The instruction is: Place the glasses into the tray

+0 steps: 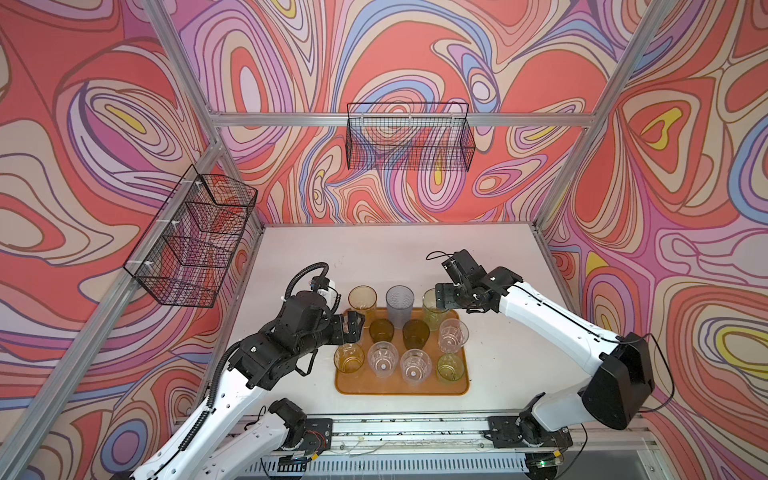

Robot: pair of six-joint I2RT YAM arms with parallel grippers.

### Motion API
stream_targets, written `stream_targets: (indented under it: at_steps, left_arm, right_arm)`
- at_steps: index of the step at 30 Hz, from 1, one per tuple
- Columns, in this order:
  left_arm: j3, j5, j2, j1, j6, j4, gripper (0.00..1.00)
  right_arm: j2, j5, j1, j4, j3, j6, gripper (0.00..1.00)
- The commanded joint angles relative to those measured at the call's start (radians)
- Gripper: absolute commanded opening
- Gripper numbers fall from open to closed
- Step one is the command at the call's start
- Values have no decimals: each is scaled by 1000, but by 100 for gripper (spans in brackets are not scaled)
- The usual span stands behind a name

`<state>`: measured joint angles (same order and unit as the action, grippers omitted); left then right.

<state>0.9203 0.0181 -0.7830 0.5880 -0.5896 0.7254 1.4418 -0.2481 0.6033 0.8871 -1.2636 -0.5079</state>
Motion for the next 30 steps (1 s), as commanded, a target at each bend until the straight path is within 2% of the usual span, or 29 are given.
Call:
stream_targets:
  at_steps: [1,4,7,13,16,18,20,21,23,26,30]
  left_arm:
    - [24,-43,11,-4,-28,-80,100]
    - [12,-82,10,-4,-32,-146,100]
    - [-16,-179,6,-4,-20,-228,100]
    - [-95,-492,-6,-7,64,-388,100]
    - [-160,-638,14,-13,151,-521,100]
    - [-241,-710,26,-29,228,-675,100]
    - [-294,-723,31,-66,281,-770,100]
    - [-327,-727,30,-93,294,-827,100]
    - [-392,-696,24,-163,280,-931,100]
    - [-478,-583,-10,-268,242,-1018,100]
    - [-514,-597,-64,-299,304,-1064,100]
  right_arm:
    - [-75,-123,3,10,-37,-18,98]
    - [-120,-197,3,-40,-17,-4,98]
    - [-168,-289,3,-141,40,37,98]
    - [-272,-410,-31,-481,214,207,98]
    - [-330,-405,-130,-632,306,245,98]
    - [-356,-357,-254,-644,338,185,98]
    - [-374,-303,-348,-671,372,156,98]
    - [-383,-312,-374,-724,403,158,98]
    - [-396,-352,-402,-847,490,187,98]
    - [-403,-370,-437,-971,609,186,98]
    - [-400,-406,-451,-1095,721,194,98]
